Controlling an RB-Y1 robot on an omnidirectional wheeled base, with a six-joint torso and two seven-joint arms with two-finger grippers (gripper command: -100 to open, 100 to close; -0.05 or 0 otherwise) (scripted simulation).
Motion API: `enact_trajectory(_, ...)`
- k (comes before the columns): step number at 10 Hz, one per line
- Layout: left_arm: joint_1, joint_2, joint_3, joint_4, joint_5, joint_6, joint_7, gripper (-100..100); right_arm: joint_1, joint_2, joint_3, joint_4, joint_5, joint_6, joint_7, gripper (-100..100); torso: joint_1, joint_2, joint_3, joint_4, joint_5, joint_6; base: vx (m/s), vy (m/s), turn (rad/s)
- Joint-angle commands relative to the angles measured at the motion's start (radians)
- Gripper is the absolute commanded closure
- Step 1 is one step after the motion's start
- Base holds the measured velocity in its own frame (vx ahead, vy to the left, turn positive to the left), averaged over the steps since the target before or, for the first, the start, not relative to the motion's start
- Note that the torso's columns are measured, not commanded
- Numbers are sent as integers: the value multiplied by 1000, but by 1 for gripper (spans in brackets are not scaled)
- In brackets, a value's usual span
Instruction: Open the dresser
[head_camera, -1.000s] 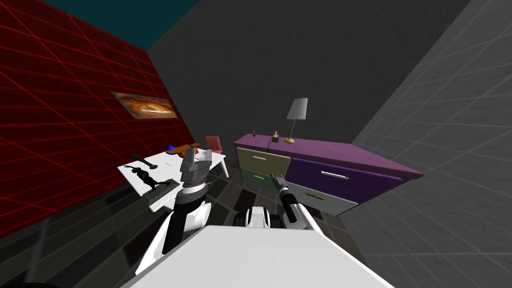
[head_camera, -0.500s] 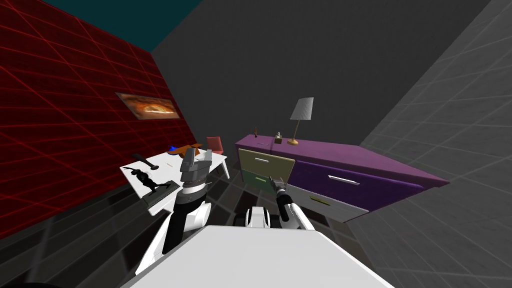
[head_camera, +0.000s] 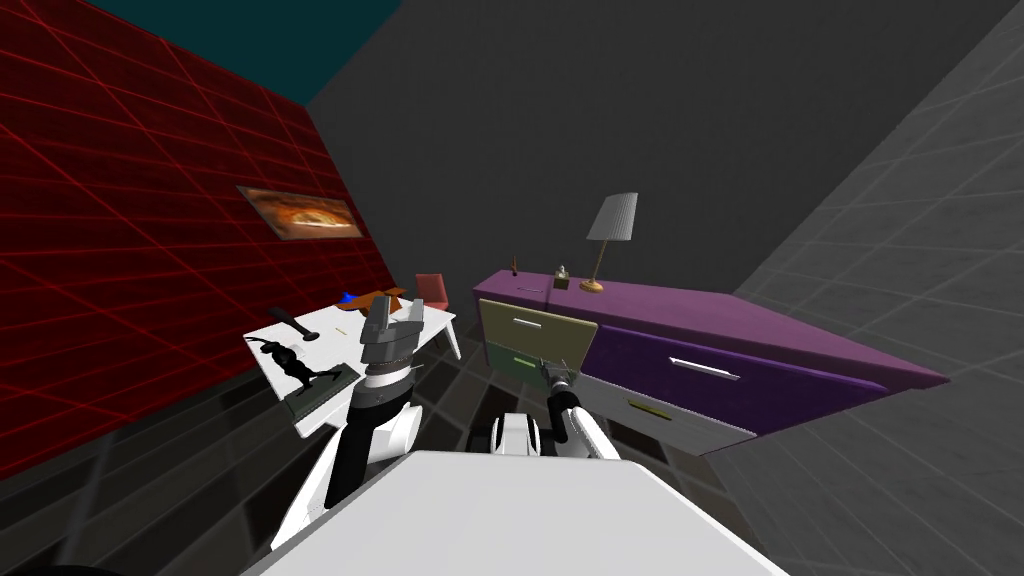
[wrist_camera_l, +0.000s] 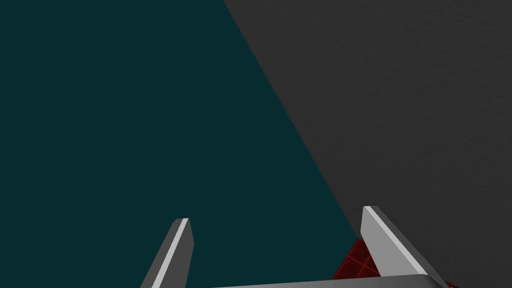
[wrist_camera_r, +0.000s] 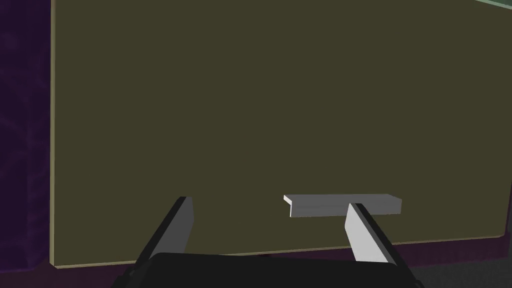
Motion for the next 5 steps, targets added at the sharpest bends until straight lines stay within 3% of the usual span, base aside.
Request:
enact_trajectory(1, 0, 0, 0, 0, 0, 0, 0, 0, -19, 0, 41, 49, 70, 80, 22, -100, -1, 1, 0, 0, 0, 0, 83, 39, 37)
enact_trajectory(2, 0, 0, 0, 0, 0, 0, 0, 0, -19, 0, 41, 49, 95, 107, 22, -100, -1, 0, 0, 0, 0, 0, 74, 34, 23)
enact_trajectory(5, 0, 0, 0, 0, 0, 0, 0, 0, -52, 2, 90, 123, 183, 193, 48, -100, -1, 3, 2, 1, 0, 0, 69, 39, 32)
